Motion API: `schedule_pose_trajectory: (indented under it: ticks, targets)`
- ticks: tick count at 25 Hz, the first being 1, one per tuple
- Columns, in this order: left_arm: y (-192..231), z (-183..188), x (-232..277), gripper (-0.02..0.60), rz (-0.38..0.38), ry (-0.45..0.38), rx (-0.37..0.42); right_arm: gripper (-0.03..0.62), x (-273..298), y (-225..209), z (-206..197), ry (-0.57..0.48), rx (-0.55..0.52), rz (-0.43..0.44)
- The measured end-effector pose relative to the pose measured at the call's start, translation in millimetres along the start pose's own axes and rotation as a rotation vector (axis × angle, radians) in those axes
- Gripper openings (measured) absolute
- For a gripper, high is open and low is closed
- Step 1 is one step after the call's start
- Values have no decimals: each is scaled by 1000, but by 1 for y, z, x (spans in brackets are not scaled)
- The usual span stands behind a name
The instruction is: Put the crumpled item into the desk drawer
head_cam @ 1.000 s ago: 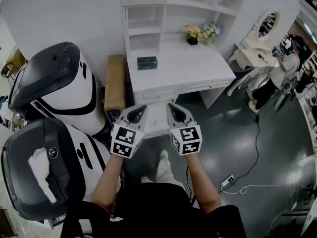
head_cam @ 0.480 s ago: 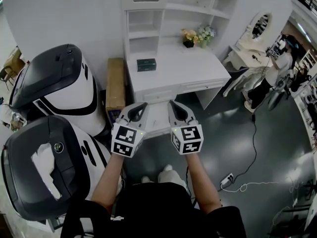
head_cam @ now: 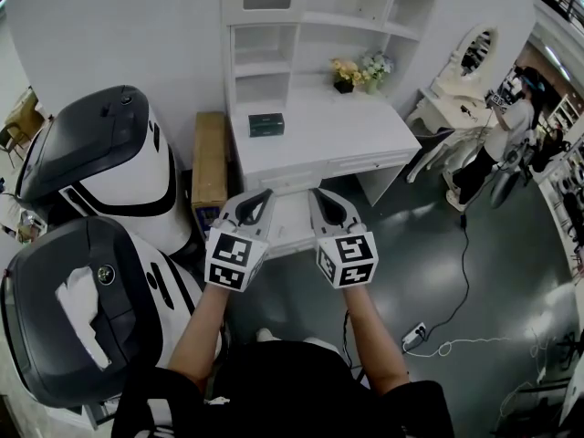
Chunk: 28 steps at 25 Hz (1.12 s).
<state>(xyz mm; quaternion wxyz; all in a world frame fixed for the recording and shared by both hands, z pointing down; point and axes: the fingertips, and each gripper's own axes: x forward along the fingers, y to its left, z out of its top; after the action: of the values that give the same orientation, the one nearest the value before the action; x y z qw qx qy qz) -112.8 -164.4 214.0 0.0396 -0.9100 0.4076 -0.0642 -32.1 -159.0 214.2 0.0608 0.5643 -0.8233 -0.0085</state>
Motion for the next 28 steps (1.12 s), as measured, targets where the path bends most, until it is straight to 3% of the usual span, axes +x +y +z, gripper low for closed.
schedule_pose_trajectory:
  ticks: [28]
  targets:
    - [-60, 39, 17, 6, 59, -25, 18, -6, -40, -47, 20, -61, 17, 65]
